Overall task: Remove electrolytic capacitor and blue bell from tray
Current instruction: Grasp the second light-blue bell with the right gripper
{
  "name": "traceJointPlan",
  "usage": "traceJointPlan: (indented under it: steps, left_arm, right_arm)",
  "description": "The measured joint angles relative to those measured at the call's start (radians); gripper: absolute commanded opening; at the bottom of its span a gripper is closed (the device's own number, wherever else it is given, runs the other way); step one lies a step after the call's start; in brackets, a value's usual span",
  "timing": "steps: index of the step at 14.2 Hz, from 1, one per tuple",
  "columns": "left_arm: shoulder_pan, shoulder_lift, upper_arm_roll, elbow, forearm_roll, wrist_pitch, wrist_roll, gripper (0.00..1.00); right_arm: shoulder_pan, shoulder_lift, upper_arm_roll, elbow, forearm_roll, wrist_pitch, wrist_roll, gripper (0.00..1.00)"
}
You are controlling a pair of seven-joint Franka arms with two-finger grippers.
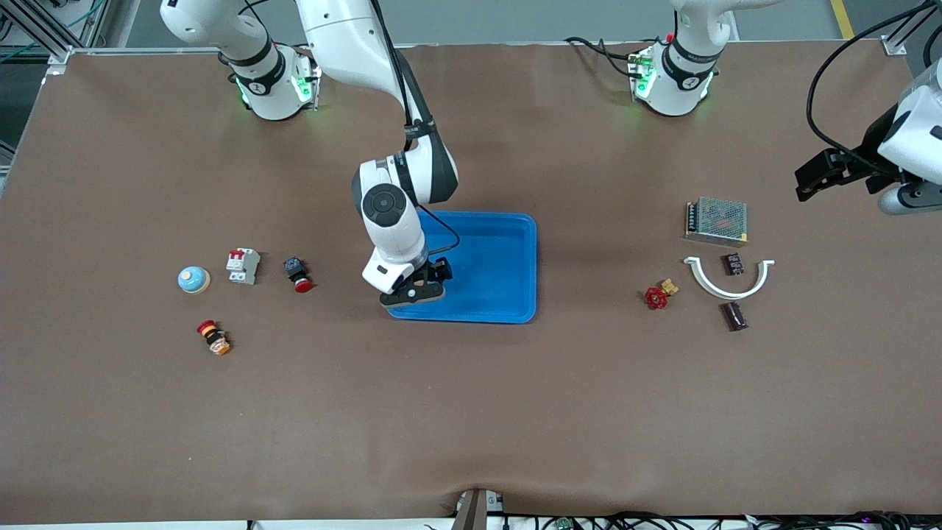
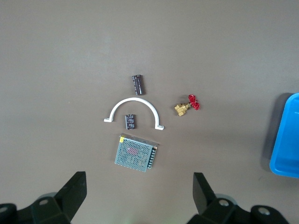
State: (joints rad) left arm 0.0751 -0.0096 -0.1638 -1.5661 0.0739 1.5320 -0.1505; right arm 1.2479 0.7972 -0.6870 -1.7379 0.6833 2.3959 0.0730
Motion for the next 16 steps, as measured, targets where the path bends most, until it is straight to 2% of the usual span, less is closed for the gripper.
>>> traceJointPlan:
  steps: [3, 8, 9, 11, 13, 16]
  left_arm:
    - [-0.021, -0.007, 0.030, -0.008, 0.000, 0.000, 0.028, 1.00]
    - [-0.027, -0.015, 0.030, -0.011, -0.004, 0.000, 0.032, 1.00]
    - [-0.027, -0.016, 0.030, -0.012, -0.011, 0.000, 0.032, 1.00]
    - [-0.027, -0.017, 0.030, -0.014, -0.027, 0.000, 0.032, 1.00]
    - [-0.027, -0.017, 0.030, -0.017, -0.028, 0.000, 0.032, 1.00]
    - [-0.027, -0.017, 0.030, -0.022, -0.028, 0.000, 0.032, 1.00]
  right_arm:
    - [-0.001, 0.000, 0.005, 0.000, 0.000, 0.003, 0.000, 1.00]
    - [-0.001, 0.017, 0.027, 0.000, 0.000, 0.027, 0.000, 1.00]
    - [-0.001, 0.020, 0.027, 0.000, 0.000, 0.027, 0.000, 0.93]
    - [-0.001, 0.023, 0.027, -0.001, 0.000, 0.027, 0.000, 0.60]
    - [-0.002, 0.023, 0.027, -0.001, 0.000, 0.027, 0.000, 0.39]
    - [-0.001, 0.015, 0.023, 0.001, 0.000, 0.023, 0.000, 0.34]
